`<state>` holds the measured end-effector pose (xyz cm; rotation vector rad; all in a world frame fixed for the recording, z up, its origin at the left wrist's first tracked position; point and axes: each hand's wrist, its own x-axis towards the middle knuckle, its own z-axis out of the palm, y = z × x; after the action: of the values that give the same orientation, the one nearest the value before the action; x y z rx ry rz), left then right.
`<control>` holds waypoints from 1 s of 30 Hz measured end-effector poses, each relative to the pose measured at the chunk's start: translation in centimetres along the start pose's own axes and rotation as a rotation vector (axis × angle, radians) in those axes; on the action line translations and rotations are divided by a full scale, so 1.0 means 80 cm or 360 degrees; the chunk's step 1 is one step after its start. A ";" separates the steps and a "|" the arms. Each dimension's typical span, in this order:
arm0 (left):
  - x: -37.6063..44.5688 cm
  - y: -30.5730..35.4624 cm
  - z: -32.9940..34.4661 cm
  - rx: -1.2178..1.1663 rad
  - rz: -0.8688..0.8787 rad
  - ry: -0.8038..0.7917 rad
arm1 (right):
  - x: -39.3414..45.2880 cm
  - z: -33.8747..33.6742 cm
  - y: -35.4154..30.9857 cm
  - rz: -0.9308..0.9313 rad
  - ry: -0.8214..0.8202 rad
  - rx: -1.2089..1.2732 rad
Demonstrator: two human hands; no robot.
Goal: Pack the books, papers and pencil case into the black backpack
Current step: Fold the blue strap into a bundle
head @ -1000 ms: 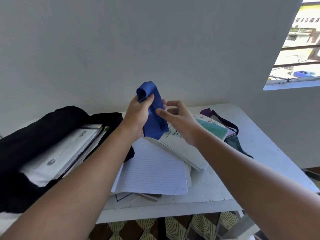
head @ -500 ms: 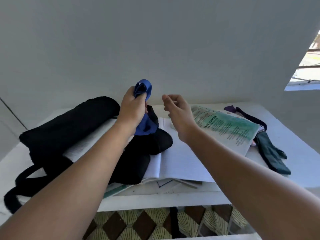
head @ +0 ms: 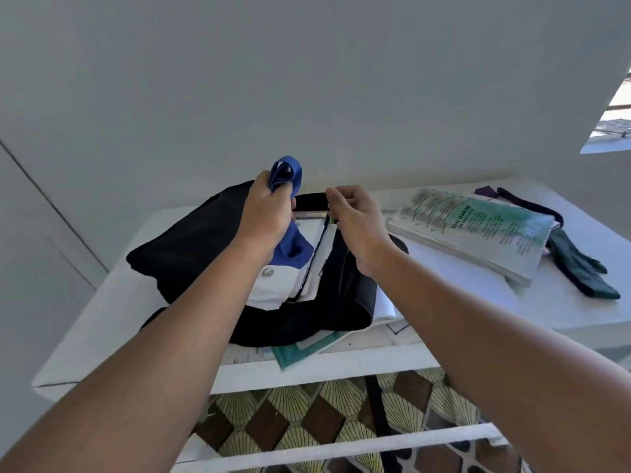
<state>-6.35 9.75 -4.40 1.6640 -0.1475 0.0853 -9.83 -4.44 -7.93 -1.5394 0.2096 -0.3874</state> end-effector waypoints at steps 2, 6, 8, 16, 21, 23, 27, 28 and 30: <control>-0.008 0.000 -0.011 0.0017 -0.0010 0.0034 | -0.002 0.008 0.000 0.0012 -0.0012 0.0001; -0.016 -0.007 -0.055 0.0118 0.0003 0.0224 | -0.016 0.033 0.003 0.0031 -0.0192 -0.0103; -0.020 -0.018 -0.084 0.0159 -0.0053 0.0271 | -0.026 0.051 0.005 0.0051 -0.0372 -0.0226; -0.021 -0.041 -0.181 0.0226 -0.0099 0.0414 | -0.052 0.159 0.018 -0.0014 -0.0711 -0.0573; -0.020 -0.046 -0.235 0.0222 -0.0114 0.0364 | -0.052 0.225 0.043 -0.0242 -0.0801 -0.1208; -0.018 -0.050 -0.253 0.0194 -0.0116 0.0357 | -0.057 0.241 0.053 -0.0288 -0.0779 -0.1448; -0.011 -0.060 -0.278 0.0193 -0.0105 0.0379 | -0.069 0.256 0.061 -0.0147 -0.0885 -0.1688; -0.010 -0.062 -0.280 0.0191 -0.0106 0.0382 | -0.071 0.259 0.060 -0.0198 -0.0894 -0.1823; -0.006 -0.067 -0.285 0.0163 -0.0117 0.0375 | -0.075 0.263 0.057 -0.0353 -0.0809 -0.1979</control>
<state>-5.32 32.97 -7.53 1.7453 0.0976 0.2355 -7.03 17.22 -12.49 -2.8377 -0.1772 0.0281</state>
